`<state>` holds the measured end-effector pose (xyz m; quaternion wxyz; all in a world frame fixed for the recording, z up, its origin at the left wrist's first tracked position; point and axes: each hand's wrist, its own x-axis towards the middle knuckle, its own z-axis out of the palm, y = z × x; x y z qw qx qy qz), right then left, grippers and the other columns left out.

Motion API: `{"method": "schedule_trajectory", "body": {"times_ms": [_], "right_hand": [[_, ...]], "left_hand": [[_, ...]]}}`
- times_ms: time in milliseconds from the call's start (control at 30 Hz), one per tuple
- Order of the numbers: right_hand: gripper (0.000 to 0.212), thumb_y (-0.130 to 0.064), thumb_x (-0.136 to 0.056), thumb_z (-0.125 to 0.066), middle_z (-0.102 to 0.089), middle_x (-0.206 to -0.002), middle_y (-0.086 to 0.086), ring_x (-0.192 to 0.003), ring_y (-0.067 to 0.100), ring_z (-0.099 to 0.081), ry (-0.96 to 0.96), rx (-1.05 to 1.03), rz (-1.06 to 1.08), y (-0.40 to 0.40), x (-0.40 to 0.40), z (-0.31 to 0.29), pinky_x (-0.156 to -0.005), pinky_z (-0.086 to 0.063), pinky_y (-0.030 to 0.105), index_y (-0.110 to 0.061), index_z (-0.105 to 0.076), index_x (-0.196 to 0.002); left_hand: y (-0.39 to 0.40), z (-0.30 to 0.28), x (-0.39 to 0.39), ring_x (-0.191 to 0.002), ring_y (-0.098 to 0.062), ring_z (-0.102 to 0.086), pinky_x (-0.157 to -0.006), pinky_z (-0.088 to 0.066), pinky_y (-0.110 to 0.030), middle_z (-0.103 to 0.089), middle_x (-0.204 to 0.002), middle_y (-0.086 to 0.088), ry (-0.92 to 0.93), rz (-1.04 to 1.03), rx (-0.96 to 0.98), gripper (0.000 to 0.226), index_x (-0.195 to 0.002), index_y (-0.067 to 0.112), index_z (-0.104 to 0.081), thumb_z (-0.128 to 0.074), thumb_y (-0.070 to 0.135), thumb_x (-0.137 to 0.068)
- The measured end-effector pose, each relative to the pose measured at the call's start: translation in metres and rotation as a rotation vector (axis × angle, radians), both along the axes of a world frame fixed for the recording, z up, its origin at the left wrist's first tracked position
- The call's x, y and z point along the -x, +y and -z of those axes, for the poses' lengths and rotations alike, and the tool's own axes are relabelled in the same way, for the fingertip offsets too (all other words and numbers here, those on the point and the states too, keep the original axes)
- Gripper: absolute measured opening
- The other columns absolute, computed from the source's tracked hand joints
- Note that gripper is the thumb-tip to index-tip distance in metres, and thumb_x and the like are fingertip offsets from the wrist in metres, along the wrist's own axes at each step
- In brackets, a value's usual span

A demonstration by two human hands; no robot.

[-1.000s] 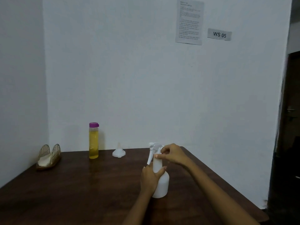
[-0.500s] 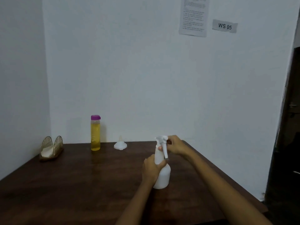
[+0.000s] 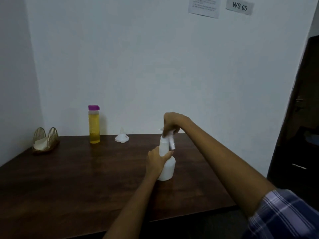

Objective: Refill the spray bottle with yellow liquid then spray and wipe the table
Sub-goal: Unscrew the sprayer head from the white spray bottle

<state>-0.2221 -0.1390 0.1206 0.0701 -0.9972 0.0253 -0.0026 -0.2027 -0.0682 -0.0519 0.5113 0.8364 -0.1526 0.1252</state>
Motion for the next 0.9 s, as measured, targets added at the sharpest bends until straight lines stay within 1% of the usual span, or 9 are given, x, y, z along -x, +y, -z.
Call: {"method": "schedule_trajectory", "body": {"times_ms": [100,233,333,400,500,567,700,767,900], "right_hand": [[0.008,-0.004,-0.083,-0.063,-0.064,-0.092,0.009,-0.091,0.024,-0.057,-0.156,0.342,-0.108,0.01,0.0,-0.001,-0.078,-0.044,0.03,-0.002,-0.065,-0.09],[0.017,0.001,-0.09,-0.051,-0.058,-0.098,0.011,-0.097,0.023,-0.047,-0.552,0.585,-0.229,0.005,0.001,0.009,-0.074,-0.036,0.03,-0.001,-0.066,-0.097],[0.002,-0.006,-0.084,-0.057,-0.057,-0.085,0.009,-0.081,0.021,-0.052,-0.69,0.382,-0.106,0.003,0.006,0.011,-0.063,-0.04,0.028,-0.004,-0.056,-0.085],[0.023,-0.018,-0.081,-0.055,-0.045,-0.062,0.001,-0.056,0.016,-0.042,-0.716,0.18,0.072,0.003,0.008,0.011,-0.05,-0.028,0.023,-0.01,-0.041,-0.065],[0.052,-0.055,-0.084,-0.055,-0.04,-0.055,-0.002,-0.053,0.013,-0.042,-0.499,0.198,0.215,0.008,0.01,0.02,-0.046,-0.022,0.021,-0.014,-0.037,-0.058],[0.059,-0.067,-0.073,-0.063,-0.043,-0.057,-0.002,-0.051,0.009,-0.041,-0.334,0.27,0.24,0.012,0.011,0.034,-0.044,-0.026,0.02,-0.014,-0.04,-0.061],[0.06,-0.068,-0.069,-0.066,-0.036,-0.056,-0.002,-0.047,0.007,-0.034,-0.468,0.262,0.267,0.018,0.006,0.06,-0.041,-0.021,0.021,-0.01,-0.057,-0.081],[0.059,-0.061,-0.074,-0.067,-0.042,-0.061,0.0,-0.056,0.01,-0.046,-0.525,0.194,0.251,0.015,0.004,0.07,-0.043,-0.023,0.021,-0.008,-0.059,-0.098],[0.034,-0.027,-0.078,-0.075,-0.057,-0.09,0.007,-0.083,0.018,-0.056,-0.303,-0.389,0.066,-0.011,0.001,0.062,-0.058,-0.041,0.02,-0.005,-0.059,-0.098]], "left_hand": [[0.001,0.0,0.001,-0.108,-0.022,-0.058,-0.09,-0.05,-0.035,-0.063,-0.117,-0.007,-0.01,0.0,-0.004,0.053,-0.113,0.009,-0.057,-0.066,0.049,-0.08],[-0.001,0.0,0.0,-0.108,-0.022,-0.058,-0.09,-0.05,-0.035,-0.063,-0.117,-0.008,-0.027,-0.01,-0.013,0.053,-0.112,0.008,-0.057,-0.066,0.048,-0.08],[-0.001,0.0,0.0,-0.109,-0.022,-0.058,-0.089,-0.049,-0.034,-0.063,-0.118,-0.008,-0.024,-0.014,-0.005,0.055,-0.115,0.008,-0.057,-0.067,0.048,-0.079],[-0.001,0.0,-0.001,-0.107,-0.021,-0.059,-0.088,-0.05,-0.033,-0.064,-0.115,-0.008,-0.025,-0.011,-0.005,0.053,-0.113,0.008,-0.058,-0.067,0.048,-0.079],[-0.001,-0.001,0.0,-0.104,-0.022,-0.059,-0.085,-0.049,-0.032,-0.065,-0.109,-0.008,-0.025,-0.012,-0.001,0.049,-0.107,0.007,-0.059,-0.066,0.047,-0.08],[0.0,-0.002,0.0,-0.106,-0.024,-0.059,-0.087,-0.047,-0.033,-0.066,-0.109,-0.009,-0.03,-0.006,-0.006,0.049,-0.108,0.006,-0.06,-0.064,0.048,-0.082],[0.001,-0.003,0.001,-0.111,-0.026,-0.057,-0.094,-0.044,-0.037,-0.065,-0.114,-0.011,-0.014,-0.008,-0.036,0.048,-0.113,0.006,-0.059,-0.059,0.046,-0.086],[0.0,-0.003,0.0,-0.111,-0.026,-0.057,-0.091,-0.043,-0.033,-0.065,-0.114,-0.011,-0.006,-0.016,-0.045,0.047,-0.113,0.006,-0.059,-0.058,0.045,-0.086],[-0.002,-0.003,0.003,-0.105,-0.023,-0.059,-0.087,-0.047,-0.03,-0.066,-0.111,-0.008,-0.008,-0.017,-0.007,0.05,-0.11,0.007,-0.06,-0.063,0.048,-0.082]]}}
